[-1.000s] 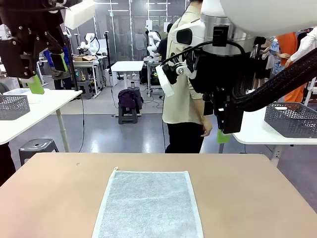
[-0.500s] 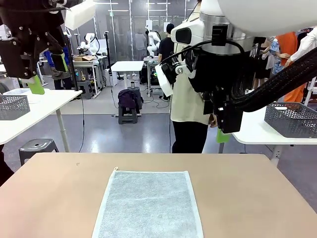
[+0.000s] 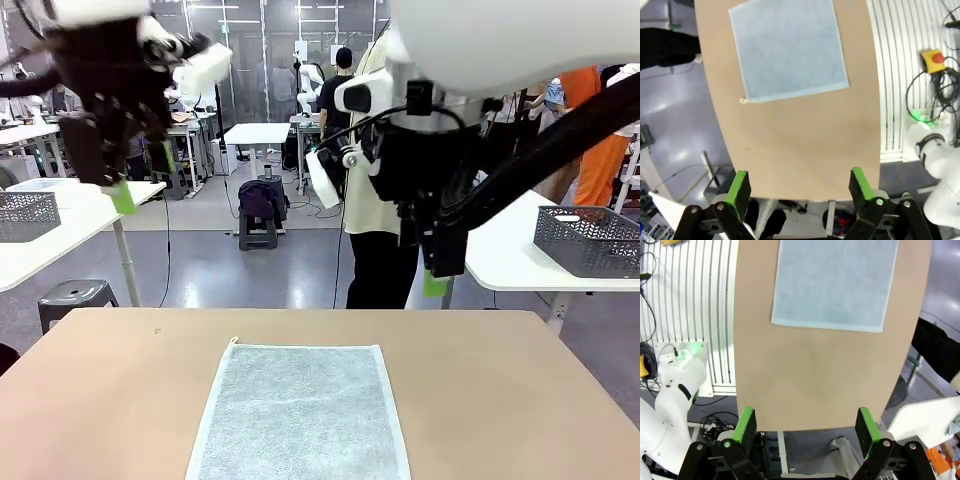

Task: Fold the towels and place them in the basket.
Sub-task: When a person lays out a Towel with hook on the table, fold it in half twice.

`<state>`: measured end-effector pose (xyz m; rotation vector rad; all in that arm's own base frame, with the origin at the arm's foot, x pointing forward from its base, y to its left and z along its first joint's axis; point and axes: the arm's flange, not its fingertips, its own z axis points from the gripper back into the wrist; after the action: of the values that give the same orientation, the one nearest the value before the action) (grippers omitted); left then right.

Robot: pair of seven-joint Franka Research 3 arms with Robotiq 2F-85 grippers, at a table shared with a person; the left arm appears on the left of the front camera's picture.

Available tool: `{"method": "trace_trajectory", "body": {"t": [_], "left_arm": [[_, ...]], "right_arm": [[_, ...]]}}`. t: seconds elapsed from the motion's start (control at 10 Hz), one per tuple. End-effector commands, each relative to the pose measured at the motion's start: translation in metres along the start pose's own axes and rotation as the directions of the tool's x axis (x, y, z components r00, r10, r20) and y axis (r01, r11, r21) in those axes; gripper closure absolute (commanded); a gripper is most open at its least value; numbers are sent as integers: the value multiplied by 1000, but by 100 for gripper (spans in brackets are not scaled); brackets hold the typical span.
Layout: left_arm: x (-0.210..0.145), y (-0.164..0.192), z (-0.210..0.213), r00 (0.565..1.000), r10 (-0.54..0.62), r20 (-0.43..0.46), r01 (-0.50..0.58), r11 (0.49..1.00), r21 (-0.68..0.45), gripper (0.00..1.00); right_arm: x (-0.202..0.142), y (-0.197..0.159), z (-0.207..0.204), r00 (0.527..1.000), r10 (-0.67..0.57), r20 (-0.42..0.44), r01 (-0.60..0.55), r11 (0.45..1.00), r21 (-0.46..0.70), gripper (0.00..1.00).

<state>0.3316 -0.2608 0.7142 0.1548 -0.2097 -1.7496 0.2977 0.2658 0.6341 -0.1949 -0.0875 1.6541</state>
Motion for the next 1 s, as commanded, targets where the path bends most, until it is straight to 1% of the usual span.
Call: {"method": "trace_trajectory", "body": {"t": [0.0, 0.2, 0.4, 0.5, 0.6, 0.7, 0.9], "left_arm": [[5, 13, -30, 998, -23, 66, 25, 999, -29, 0], [8, 23, -57, 996, 9, 84, -3, 998, -70, 0], [-1, 27, -74, 991, 36, 126, -24, 995, -99, 0], [-5, 28, -85, 988, 51, 144, -34, 992, -120, 0], [-3, 31, -102, 985, 60, 161, -37, 989, -142, 0], [1, 31, -118, 984, 65, 168, -38, 986, -161, 0], [22, 32, -157, 989, 98, 112, -72, 974, -213, 0]], "right_arm": [[3, -22, -16, 998, 33, 49, -36, 998, 58, 0], [3, -38, -39, 998, 0, 66, -8, 994, 108, 0], [-5, -47, -56, 996, -17, 89, 4, 989, 149, 0], [-10, -52, -64, 993, -25, 116, 5, 986, 167, 0], [-14, -60, -76, 988, -38, 150, 9, 982, 190, 0], [-13, -64, -89, 986, -36, 165, -1, 976, 218, 0], [-6, -69, -118, 982, -56, 179, 7, 965, 262, 0]]}}
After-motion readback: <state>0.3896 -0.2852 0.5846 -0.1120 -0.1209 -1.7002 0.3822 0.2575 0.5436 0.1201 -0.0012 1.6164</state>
